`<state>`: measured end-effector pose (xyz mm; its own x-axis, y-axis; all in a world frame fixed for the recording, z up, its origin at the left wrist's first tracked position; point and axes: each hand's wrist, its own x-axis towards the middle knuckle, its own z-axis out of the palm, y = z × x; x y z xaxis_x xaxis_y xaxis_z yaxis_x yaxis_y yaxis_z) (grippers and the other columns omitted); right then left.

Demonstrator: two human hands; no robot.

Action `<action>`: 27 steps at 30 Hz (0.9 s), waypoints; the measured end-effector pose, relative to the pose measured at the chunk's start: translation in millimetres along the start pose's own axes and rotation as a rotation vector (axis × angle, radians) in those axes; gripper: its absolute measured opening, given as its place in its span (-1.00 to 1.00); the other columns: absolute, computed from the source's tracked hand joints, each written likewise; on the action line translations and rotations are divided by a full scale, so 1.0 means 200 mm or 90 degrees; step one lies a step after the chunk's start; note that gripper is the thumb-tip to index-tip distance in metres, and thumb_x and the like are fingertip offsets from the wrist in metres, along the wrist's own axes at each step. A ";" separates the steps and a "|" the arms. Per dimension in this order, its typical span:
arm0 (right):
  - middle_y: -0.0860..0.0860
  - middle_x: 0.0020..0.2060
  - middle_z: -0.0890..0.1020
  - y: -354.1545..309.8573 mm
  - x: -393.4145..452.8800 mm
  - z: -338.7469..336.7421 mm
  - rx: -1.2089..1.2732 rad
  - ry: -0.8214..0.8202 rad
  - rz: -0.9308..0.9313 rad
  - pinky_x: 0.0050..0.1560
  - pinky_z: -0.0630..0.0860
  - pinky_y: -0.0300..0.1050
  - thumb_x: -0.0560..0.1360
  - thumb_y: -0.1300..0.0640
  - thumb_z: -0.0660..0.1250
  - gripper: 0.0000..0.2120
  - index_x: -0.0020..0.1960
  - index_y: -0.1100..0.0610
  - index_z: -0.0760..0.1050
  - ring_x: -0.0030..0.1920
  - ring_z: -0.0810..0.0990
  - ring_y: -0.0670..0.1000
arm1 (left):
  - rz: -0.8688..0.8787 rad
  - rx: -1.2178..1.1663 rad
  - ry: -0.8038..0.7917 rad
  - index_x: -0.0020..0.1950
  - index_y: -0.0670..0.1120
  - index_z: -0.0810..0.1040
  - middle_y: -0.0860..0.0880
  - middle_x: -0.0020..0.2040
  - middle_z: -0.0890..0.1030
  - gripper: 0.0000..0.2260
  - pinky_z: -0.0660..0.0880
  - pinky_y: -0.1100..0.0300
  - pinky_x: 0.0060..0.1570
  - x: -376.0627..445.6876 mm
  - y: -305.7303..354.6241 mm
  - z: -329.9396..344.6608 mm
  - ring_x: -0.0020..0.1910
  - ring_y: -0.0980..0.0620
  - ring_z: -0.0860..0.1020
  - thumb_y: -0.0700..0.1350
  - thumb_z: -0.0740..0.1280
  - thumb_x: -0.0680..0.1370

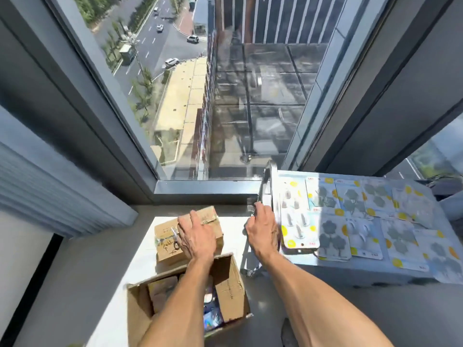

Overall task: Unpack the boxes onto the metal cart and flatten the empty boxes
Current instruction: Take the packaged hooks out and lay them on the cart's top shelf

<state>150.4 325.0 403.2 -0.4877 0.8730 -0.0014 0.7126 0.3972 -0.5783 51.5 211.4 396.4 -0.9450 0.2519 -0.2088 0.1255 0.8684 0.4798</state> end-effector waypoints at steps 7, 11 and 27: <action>0.05 0.14 0.51 -0.12 -0.45 0.81 -0.055 -0.245 0.025 0.12 0.47 -0.03 0.51 0.07 0.22 -0.67 0.26 0.06 0.42 0.09 0.51 0.06 | -0.138 0.106 -0.083 0.49 -0.06 0.19 -0.26 0.45 0.23 -0.49 0.31 -0.11 0.31 0.11 -1.00 0.03 0.39 -0.26 0.30 0.04 0.21 0.58; 0.16 0.14 0.53 0.03 -0.69 1.34 -0.137 -0.412 0.092 0.10 0.45 -0.03 0.51 0.15 0.21 -0.68 0.25 0.14 0.46 0.13 0.53 0.19 | -0.220 0.056 -0.172 0.19 -0.15 0.50 -0.20 0.18 0.51 -0.75 0.49 0.02 0.07 0.10 -1.51 0.29 0.12 -0.23 0.54 -0.14 0.19 0.55; 0.16 0.02 0.59 0.83 -0.72 2.63 -0.296 -0.457 0.023 0.15 0.45 -0.07 0.55 0.01 0.24 -0.72 0.13 0.19 0.51 0.11 0.54 0.14 | -0.831 -0.260 -0.170 0.39 -0.31 0.35 -0.28 0.36 0.45 -0.55 0.39 0.01 0.25 0.24 -2.24 1.62 0.31 -0.27 0.45 -0.08 0.26 0.58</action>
<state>72.9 116.6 -121.0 -0.5505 0.5584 -0.6206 0.7915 0.5854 -0.1754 47.2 -27.4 -105.6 -0.2183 -0.5205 -0.8255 -0.9314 0.3637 0.0169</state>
